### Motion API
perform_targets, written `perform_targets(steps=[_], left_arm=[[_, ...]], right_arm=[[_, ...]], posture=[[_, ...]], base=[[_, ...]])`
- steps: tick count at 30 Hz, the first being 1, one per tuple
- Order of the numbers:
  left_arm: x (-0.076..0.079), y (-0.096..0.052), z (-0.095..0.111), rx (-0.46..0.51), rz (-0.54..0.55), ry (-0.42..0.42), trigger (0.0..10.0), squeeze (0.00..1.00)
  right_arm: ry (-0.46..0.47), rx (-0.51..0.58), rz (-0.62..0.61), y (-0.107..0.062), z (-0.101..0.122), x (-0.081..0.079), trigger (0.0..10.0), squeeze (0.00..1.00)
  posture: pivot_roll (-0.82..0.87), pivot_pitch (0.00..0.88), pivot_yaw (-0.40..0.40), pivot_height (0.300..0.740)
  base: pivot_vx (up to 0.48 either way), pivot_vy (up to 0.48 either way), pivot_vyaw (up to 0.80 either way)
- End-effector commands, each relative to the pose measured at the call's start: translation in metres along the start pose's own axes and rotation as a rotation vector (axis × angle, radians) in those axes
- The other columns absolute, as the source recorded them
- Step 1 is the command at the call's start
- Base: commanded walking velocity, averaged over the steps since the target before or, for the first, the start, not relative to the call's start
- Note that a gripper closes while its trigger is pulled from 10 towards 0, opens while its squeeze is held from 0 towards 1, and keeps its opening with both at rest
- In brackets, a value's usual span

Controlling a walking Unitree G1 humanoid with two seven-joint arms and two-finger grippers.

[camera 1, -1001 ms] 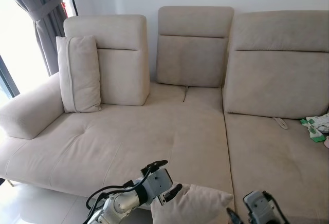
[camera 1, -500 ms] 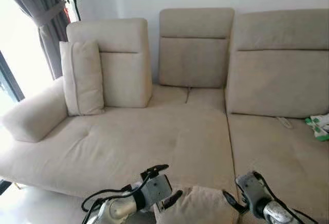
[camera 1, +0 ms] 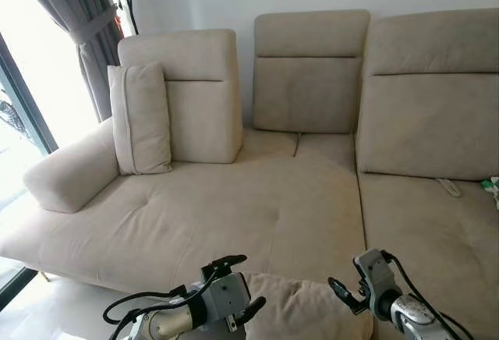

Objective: Move the pillow to the sofa from floor

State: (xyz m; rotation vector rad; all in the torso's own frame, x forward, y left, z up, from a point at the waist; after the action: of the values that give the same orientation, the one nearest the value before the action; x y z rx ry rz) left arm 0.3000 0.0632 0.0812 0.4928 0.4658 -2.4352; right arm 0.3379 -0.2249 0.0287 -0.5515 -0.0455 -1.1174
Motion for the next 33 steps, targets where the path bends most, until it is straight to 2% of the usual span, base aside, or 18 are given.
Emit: perform_targets(steps=[1, 8, 12, 17, 22, 23, 27, 28, 30, 33], left_arm=[[-0.003, -0.007, -0.006, -0.045, 0.004, 0.012, 10.0, 0.0], [-0.005, -0.003, -0.002, -0.048, -0.004, 0.018, 10.0, 0.0], [-0.005, -0.001, 0.001, -0.052, -0.011, 0.015, 10.0, 0.0], [-0.003, 0.0, 0.001, -0.06, -0.017, 0.01, 10.0, 0.0], [-0.002, 0.0, 0.001, -0.06, -0.017, 0.007, 10.0, 0.0], [-0.001, 0.001, 0.001, -0.06, -0.016, 0.005, 10.0, 0.0], [-0.001, 0.002, 0.002, -0.061, -0.012, 0.0, 10.0, 0.0], [-0.001, 0.001, 0.001, -0.065, -0.005, -0.005, 10.0, 0.0], [-0.001, 0.001, 0.001, -0.065, -0.005, -0.005, 10.0, 0.0], [-0.001, 0.0, 0.001, -0.068, -0.002, -0.008, 10.0, 0.0]], right_arm=[[0.067, -0.027, 0.007, 0.004, -0.005, -0.006, 10.0, 0.17], [0.152, -0.106, -0.03, 0.0, -0.022, -0.003, 10.0, 0.16], [0.204, -0.159, -0.001, -0.003, -0.032, -0.007, 10.0, 0.17], [0.139, -0.221, 0.026, -0.004, -0.035, -0.004, 10.0, 0.16], [0.123, -0.224, 0.024, -0.004, -0.034, -0.002, 10.0, 0.16], [0.102, -0.236, 0.017, -0.003, -0.033, 0.0, 10.0, 0.0], [0.083, -0.267, 0.008, -0.003, -0.035, 0.002, 10.0, 0.0], [0.1, -0.314, -0.008, -0.003, -0.04, 0.002, 10.0, 0.0], [0.1, -0.314, -0.008, -0.003, -0.04, 0.002, 10.0, 0.0], [0.107, -0.351, 0.001, -0.004, -0.047, -0.003, 10.0, 0.0]], posture=[[0.1, 0.0, 0.141, 0.607], [0.09, 0.0, 0.142, 0.607], [0.08, 0.0, 0.143, 0.607], [0.07, 0.0, 0.136, 0.607], [0.08, 0.0, 0.132, 0.607], [0.08, 0.0, 0.128, 0.607], [0.08, 0.0, 0.123, 0.607], [0.09, 0.0, 0.121, 0.607], [0.09, 0.0, 0.121, 0.607], [0.09, 0.0, 0.115, 0.607]], base=[[0.0, 0.0, 0.0], [0.0, 0.0, 0.0], [0.0, 0.0, 0.0], [0.0, 0.0, 0.0], [0.0, 0.0, 0.0], [0.0, 0.0, 0.0], [0.0, 0.0, 0.0], [0.0, 0.0, 0.0], [0.0, 0.0, 0.0], [0.0, 0.0, 0.0]])
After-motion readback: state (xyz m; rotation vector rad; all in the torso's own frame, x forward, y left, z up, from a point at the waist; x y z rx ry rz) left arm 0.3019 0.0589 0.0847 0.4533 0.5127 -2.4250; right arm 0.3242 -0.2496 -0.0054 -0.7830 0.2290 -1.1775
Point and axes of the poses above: a point about 5 cm out from each wrist's last joint towards the gripper, its own y axis pointing out of the wrist towards the gripper, its own z axis along the axis of the wrist's last joint, x = y × z, the point moved 4 cm from there along y, pointing out of the wrist towards the gripper, and after that the axes turned 9 degrees about -y, right-handed, at the moved point
